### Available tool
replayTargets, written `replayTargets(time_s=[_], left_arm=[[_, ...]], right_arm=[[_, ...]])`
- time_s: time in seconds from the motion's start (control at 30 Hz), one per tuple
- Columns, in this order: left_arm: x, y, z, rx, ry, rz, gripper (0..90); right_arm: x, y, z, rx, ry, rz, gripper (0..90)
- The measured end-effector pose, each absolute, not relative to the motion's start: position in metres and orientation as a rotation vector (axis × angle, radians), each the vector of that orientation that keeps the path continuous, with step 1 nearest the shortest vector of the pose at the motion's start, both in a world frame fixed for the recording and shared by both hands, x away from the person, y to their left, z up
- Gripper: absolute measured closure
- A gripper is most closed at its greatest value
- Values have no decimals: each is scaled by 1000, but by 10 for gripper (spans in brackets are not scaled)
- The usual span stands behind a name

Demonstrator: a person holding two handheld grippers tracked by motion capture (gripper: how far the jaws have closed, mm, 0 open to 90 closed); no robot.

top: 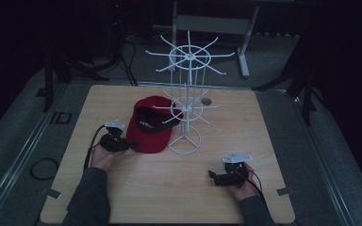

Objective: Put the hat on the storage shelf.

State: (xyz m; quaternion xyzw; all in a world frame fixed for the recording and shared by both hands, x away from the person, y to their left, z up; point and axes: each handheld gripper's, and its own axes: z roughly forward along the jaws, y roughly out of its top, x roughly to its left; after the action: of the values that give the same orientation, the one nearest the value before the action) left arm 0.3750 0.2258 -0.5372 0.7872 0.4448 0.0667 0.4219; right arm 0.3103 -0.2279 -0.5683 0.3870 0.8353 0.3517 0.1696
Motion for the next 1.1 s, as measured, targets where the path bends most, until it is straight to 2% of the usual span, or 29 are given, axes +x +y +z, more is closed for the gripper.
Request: replayTargets(time_s=[0.27,1.1], left_arm=[[365,234,-528,1925,1126,326,857],[352,252,-489,1734,1177,533,859]], right_arm=[[310,-228,-568,1100,2374,1000,131],[310,-228,-568,1100,2374,999,131]])
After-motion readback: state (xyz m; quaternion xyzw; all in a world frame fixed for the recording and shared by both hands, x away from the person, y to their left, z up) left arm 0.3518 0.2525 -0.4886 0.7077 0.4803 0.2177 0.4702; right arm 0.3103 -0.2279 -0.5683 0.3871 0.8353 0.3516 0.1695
